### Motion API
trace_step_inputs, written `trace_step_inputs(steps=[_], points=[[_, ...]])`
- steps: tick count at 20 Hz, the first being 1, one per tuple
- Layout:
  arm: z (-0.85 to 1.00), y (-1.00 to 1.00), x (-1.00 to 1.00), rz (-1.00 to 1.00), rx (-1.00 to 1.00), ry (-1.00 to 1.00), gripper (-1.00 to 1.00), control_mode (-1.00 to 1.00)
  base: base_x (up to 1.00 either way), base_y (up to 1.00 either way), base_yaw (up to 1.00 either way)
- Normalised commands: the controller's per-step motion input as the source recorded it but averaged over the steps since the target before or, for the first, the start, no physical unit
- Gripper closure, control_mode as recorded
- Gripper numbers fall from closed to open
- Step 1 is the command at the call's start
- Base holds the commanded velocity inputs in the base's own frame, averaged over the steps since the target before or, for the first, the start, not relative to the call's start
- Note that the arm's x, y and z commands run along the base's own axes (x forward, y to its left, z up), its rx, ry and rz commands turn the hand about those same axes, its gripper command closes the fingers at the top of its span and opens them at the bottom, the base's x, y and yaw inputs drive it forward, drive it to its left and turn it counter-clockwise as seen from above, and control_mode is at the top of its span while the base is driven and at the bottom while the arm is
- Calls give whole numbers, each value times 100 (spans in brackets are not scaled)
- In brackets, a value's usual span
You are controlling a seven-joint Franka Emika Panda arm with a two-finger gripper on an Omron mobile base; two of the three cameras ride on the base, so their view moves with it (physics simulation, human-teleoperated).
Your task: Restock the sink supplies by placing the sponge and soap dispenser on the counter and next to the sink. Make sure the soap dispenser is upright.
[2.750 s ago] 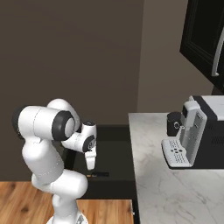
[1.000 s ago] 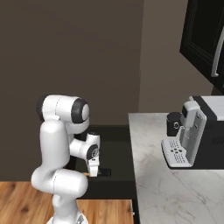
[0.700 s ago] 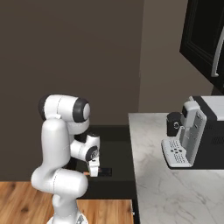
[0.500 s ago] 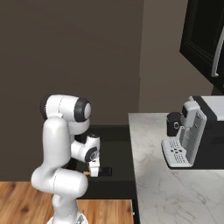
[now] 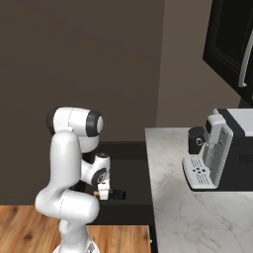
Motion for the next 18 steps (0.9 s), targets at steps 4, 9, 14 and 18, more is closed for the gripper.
trace_step_inputs(steps=[4,9,14,18], points=[[-21,2,0,-5,0,-3,100,-100,0,0,0],[-4,0,-3,-6,0,-7,100,-100,0,0,0],[14,0,-25,-10,0,-11,100,-100,0,0,0],[59,0,-36,-14,0,-13,100,-100,0,0,0]])
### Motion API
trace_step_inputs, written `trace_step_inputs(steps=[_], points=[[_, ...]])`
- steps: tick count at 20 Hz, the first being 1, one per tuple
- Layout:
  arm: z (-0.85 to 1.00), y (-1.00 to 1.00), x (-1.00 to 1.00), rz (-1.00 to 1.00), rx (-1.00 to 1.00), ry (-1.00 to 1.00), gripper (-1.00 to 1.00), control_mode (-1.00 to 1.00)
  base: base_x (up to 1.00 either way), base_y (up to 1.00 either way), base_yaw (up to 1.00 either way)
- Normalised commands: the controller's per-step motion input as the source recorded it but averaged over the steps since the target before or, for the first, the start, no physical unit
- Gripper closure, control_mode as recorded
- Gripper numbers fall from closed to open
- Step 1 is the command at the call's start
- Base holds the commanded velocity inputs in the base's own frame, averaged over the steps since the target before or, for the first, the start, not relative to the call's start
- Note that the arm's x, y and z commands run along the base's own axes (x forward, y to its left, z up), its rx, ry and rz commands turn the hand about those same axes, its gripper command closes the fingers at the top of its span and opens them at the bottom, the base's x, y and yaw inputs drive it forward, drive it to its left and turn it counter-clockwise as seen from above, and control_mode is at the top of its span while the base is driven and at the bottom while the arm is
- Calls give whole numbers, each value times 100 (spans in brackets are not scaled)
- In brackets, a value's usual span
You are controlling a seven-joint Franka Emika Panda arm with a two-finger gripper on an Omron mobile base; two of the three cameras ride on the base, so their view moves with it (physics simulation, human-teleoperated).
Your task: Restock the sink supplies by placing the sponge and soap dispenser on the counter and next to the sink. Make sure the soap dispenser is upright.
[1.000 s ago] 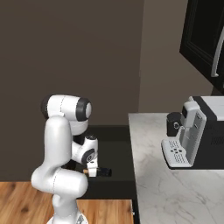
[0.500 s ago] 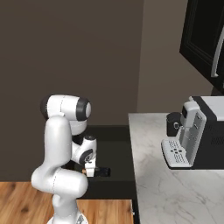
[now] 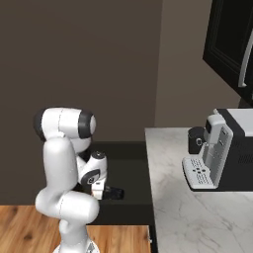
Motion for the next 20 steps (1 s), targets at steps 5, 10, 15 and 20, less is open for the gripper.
trace_step_inputs(steps=[5,10,15,20], points=[[87,0,-42,-13,0,-18,100,-100,0,0,0],[100,0,-40,-13,-1,-17,100,-100,0,0,0],[100,-3,-42,-12,-1,-12,100,-100,0,0,0],[100,-17,-55,-13,-2,-4,100,-100,0,0,0]])
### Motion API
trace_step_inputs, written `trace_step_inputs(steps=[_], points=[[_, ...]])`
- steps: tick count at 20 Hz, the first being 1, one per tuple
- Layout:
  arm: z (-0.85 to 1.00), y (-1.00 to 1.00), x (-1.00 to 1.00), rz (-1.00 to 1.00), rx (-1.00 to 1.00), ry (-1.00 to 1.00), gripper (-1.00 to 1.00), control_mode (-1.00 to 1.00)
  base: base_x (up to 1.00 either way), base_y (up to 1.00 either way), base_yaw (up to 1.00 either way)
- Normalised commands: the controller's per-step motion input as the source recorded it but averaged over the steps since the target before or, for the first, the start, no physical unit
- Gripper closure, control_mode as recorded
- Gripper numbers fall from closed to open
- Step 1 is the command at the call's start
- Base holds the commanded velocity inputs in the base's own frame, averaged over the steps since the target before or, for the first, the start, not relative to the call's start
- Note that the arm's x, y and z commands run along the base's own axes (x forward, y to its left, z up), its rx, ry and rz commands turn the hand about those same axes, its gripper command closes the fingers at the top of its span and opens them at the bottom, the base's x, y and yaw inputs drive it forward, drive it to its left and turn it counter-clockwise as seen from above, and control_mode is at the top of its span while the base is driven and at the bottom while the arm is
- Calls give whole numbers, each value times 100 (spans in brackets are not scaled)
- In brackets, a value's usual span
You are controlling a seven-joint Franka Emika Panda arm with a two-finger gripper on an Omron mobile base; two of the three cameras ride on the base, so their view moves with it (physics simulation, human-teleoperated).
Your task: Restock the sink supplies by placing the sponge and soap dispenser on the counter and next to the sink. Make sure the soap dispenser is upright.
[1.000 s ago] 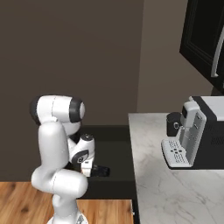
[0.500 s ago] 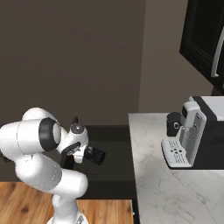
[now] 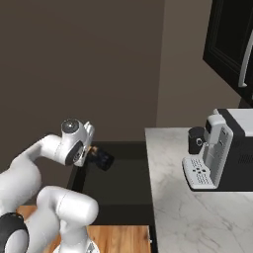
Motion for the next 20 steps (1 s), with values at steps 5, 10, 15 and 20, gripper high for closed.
trace_step_inputs(steps=[5,10,15,20], points=[[100,-18,-63,-11,-1,0,100,-100,0,0,0],[70,0,-97,-5,0,0,100,-100,0,0,0],[82,4,-88,0,0,0,100,-100,0,0,0],[64,14,-26,2,0,0,100,-100,0,0,0]])
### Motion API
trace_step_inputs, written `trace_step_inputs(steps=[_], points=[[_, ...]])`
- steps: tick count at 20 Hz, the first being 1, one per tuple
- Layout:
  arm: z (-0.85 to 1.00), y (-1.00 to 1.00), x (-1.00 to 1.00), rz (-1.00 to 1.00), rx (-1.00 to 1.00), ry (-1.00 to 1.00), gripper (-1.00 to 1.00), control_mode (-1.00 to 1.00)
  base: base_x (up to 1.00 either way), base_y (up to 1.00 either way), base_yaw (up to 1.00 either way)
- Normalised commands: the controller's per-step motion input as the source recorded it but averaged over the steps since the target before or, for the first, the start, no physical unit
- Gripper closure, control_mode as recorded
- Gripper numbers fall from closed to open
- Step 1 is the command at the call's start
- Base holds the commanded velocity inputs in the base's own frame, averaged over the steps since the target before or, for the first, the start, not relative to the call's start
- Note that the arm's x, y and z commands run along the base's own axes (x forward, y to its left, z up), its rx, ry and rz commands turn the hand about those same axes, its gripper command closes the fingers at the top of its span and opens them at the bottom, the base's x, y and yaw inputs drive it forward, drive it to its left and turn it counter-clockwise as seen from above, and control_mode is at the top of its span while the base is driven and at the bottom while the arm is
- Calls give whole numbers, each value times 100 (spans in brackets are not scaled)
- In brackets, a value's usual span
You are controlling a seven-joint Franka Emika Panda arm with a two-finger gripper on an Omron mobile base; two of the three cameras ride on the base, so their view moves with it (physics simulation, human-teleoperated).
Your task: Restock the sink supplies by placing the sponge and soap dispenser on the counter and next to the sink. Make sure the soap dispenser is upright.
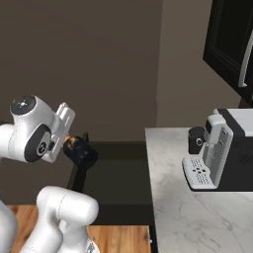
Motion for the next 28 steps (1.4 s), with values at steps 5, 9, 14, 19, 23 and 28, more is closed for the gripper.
trace_step_inputs(steps=[5,9,14,19,23,28], points=[[-3,19,0,5,0,2,100,-100,0,0,0],[-6,10,-1,0,-2,1,100,-100,0,0,0],[-1,11,-5,2,-2,0,100,100,-32,61,21],[0,0,0,0,0,0,100,100,-21,89,54],[0,0,0,0,0,0,100,100,-15,83,67],[0,0,0,0,0,0,100,100,-26,75,72]])
